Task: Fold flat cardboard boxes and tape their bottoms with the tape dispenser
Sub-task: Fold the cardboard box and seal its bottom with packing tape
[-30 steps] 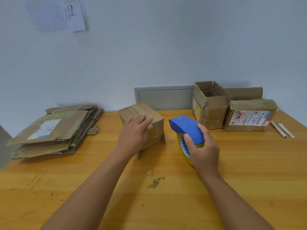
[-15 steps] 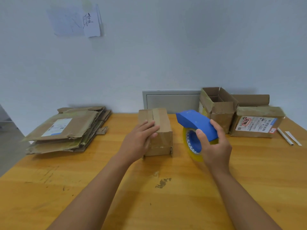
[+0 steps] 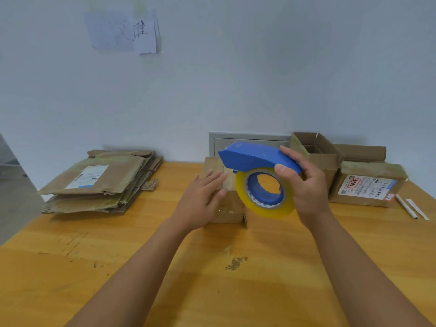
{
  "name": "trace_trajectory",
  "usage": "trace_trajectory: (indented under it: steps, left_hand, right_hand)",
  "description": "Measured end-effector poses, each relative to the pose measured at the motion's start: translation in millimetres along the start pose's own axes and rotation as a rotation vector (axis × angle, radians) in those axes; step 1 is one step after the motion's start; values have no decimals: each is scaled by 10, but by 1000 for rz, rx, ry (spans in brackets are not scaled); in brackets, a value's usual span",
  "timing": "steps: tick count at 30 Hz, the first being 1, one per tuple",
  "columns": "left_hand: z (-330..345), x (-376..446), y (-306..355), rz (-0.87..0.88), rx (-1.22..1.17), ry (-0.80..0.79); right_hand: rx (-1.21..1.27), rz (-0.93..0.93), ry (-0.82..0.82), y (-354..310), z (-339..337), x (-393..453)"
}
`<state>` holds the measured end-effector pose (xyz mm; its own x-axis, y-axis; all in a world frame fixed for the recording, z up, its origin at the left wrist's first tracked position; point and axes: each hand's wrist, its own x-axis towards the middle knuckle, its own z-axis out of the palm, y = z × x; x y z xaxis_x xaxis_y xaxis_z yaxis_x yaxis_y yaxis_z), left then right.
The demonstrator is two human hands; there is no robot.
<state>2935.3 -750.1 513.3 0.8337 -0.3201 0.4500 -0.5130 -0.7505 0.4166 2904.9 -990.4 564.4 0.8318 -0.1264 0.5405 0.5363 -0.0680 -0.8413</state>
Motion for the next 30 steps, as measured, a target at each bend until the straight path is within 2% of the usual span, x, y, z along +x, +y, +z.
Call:
trace_trajectory:
  steps: [3, 5, 6, 8, 11, 13, 16, 22, 30]
  left_hand:
    - [-115, -8, 73, -115, -295, 148]
    - [-227, 48, 168, -335, -541, 301]
    - [-300, 88, 216, -473, -669, 316]
    - [-435, 143, 272, -671, -890, 177]
    - [-558, 160, 308, -754, -1104, -122]
    - [-582, 156, 327, -753, -1233, -167]
    - [-600, 151, 347, -720, -1392, -88]
    - [-688, 163, 323, -721, -1372, -78]
    - [-890, 250, 189, -668, -1007, -24]
  right_hand:
    - [49, 47, -27, -24, 13, 43]
    - [88, 74, -41, -49, 9, 64]
    - [112, 85, -52, -65, 7, 73]
    - [150, 96, -80, -91, 8, 86]
    - [190, 103, -114, -118, 17, 90]
    - [201, 105, -131, -139, 25, 82]
    - [189, 102, -150, -167, 20, 68]
    - [88, 62, -216, -210, -10, 60]
    - [-95, -22, -339, -320, -83, 175]
